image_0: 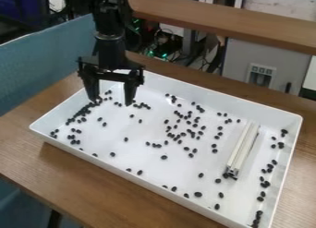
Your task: Sweep into pile
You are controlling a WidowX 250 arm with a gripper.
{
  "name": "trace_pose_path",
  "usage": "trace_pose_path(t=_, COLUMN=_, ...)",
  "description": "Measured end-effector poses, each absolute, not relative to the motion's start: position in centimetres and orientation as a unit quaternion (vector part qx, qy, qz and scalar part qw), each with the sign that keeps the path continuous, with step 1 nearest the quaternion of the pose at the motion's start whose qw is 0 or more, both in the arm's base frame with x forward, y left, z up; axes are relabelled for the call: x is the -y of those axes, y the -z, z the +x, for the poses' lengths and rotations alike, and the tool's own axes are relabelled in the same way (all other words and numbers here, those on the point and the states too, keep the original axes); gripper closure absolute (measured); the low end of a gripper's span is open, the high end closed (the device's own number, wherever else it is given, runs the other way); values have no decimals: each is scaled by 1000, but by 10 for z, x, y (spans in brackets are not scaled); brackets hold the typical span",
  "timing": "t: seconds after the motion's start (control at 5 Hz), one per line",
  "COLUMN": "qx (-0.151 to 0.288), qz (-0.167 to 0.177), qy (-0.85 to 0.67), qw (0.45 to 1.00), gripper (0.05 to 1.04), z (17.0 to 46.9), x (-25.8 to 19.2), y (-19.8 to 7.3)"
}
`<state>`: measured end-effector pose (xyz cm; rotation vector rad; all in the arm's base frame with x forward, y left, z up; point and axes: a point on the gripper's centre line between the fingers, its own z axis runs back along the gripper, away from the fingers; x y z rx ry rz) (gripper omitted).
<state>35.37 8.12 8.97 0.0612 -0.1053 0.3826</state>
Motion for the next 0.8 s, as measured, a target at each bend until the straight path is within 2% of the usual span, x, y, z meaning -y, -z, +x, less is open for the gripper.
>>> trace_pose_path(t=0.2, qx=35, qz=29, qy=-189, qw=981, gripper=83, z=352, x=-79, y=-77)
trace_pose_path(t=0.4, qx=35, qz=21, qy=-133, qw=990, gripper=83, z=375, x=-46, y=-66)
trace_pose_path(t=0.8, qx=86, qz=-8, qy=-28, qw=996, gripper=83, z=413, x=49, y=-77)
